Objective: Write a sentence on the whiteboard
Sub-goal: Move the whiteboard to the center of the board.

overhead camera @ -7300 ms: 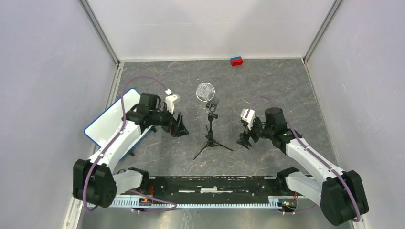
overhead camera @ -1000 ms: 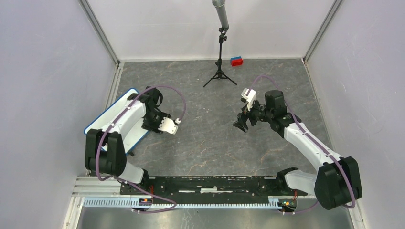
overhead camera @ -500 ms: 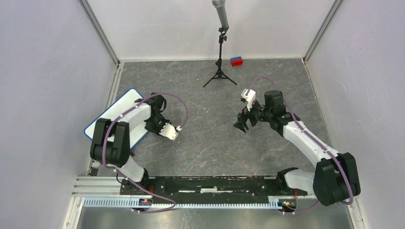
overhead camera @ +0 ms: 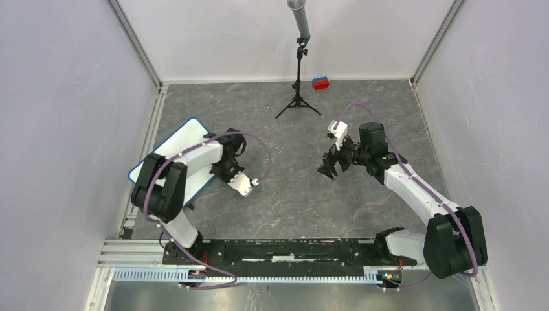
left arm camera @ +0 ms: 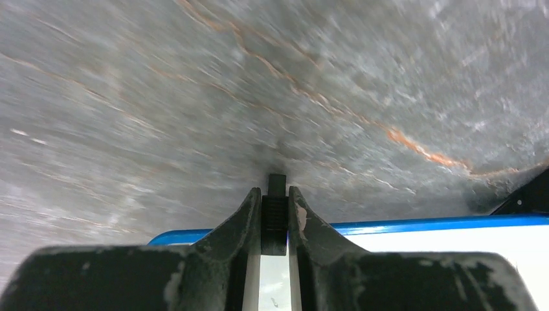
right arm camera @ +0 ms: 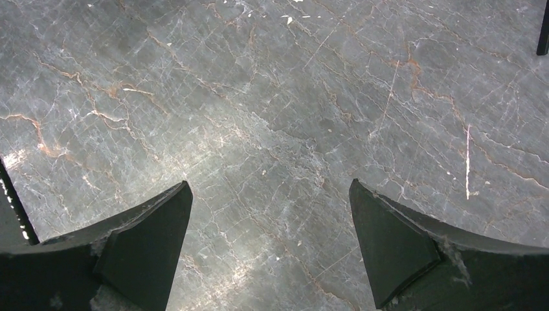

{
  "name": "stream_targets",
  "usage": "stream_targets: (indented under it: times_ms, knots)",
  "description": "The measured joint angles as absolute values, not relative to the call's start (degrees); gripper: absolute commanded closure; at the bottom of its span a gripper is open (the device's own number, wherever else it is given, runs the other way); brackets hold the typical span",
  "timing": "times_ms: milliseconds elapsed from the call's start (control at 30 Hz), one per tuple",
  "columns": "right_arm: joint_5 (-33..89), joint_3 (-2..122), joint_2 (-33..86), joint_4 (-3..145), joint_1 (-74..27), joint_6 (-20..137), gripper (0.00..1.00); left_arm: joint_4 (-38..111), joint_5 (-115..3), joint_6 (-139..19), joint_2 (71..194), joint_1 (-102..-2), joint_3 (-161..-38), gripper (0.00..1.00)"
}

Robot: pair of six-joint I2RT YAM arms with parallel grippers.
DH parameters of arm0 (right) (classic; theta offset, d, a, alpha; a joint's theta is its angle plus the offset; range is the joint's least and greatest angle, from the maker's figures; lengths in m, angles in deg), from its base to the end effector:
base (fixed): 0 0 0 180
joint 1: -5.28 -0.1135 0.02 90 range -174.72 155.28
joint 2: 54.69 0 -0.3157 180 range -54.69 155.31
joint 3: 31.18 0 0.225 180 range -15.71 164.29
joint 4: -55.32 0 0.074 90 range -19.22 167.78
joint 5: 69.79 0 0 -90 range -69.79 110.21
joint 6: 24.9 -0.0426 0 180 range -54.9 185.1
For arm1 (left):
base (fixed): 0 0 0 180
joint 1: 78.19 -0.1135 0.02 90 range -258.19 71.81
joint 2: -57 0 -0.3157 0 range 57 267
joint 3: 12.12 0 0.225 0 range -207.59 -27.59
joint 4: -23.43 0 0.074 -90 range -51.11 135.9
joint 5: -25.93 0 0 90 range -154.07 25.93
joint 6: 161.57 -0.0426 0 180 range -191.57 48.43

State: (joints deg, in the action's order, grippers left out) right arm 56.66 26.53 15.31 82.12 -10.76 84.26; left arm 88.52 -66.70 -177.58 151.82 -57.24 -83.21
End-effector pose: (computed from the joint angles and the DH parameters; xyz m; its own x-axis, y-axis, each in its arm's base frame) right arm 0.2005 0.0840 0.2940 -0.3540 -0.3765 -0.8561 -0.8275 0.5527 0.0991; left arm 0.2388 -0.0893 0.2210 0.6000 0.7985 0.0498 0.7992 -0.6010 0.0071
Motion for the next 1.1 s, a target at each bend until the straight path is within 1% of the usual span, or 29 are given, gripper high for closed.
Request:
stream_targets:
  times_ms: [267,533,633,700,767,800,900,1000,1100]
  knots:
    - [55.98,26.53,15.59,82.45,-10.30,84.21,0.02,91.01,-65.04,-169.41,158.51,-44.32,-93.94,0.94]
    - [53.36,26.53,14.33,82.31,-8.70,83.32,0.02,94.12,-64.98,-160.84,168.04,-32.13,-104.52,0.93]
    - [52.86,26.53,13.34,82.05,-7.59,83.08,0.02,95.95,-65.00,-158.57,170.97,-28.76,-108.39,0.91]
    - [52.64,26.53,12.95,82.01,-6.93,82.92,0.02,96.78,-65.02,-157.34,172.41,-26.99,-110.46,0.88]
    - [52.49,26.51,12.64,81.92,-6.45,82.79,0.02,97.29,-65.02,-156.19,173.35,-25.46,-111.79,0.78]
    - [52.38,26.35,12.45,81.59,-6.21,82.68,0.02,97.57,-65.15,-155.55,173.72,-24.63,-112.38,0.69]
    - [52.07,25.33,11.31,80.70,-5.84,82.14,0.02,97.94,-64.89,-153.37,174.36,-22.97,-113.37,0.48]
    - [51.39,24.41,10.17,80.06,-5.77,81.33,0.02,98.01,-63.80,-150.44,174.56,-21.37,-114.70,0.33]
    - [50.19,24.30,9.89,79.34,-5.66,79.89,0.02,98.42,-62.18,-147.51,174.49,-20.48,-116.87,0.15]
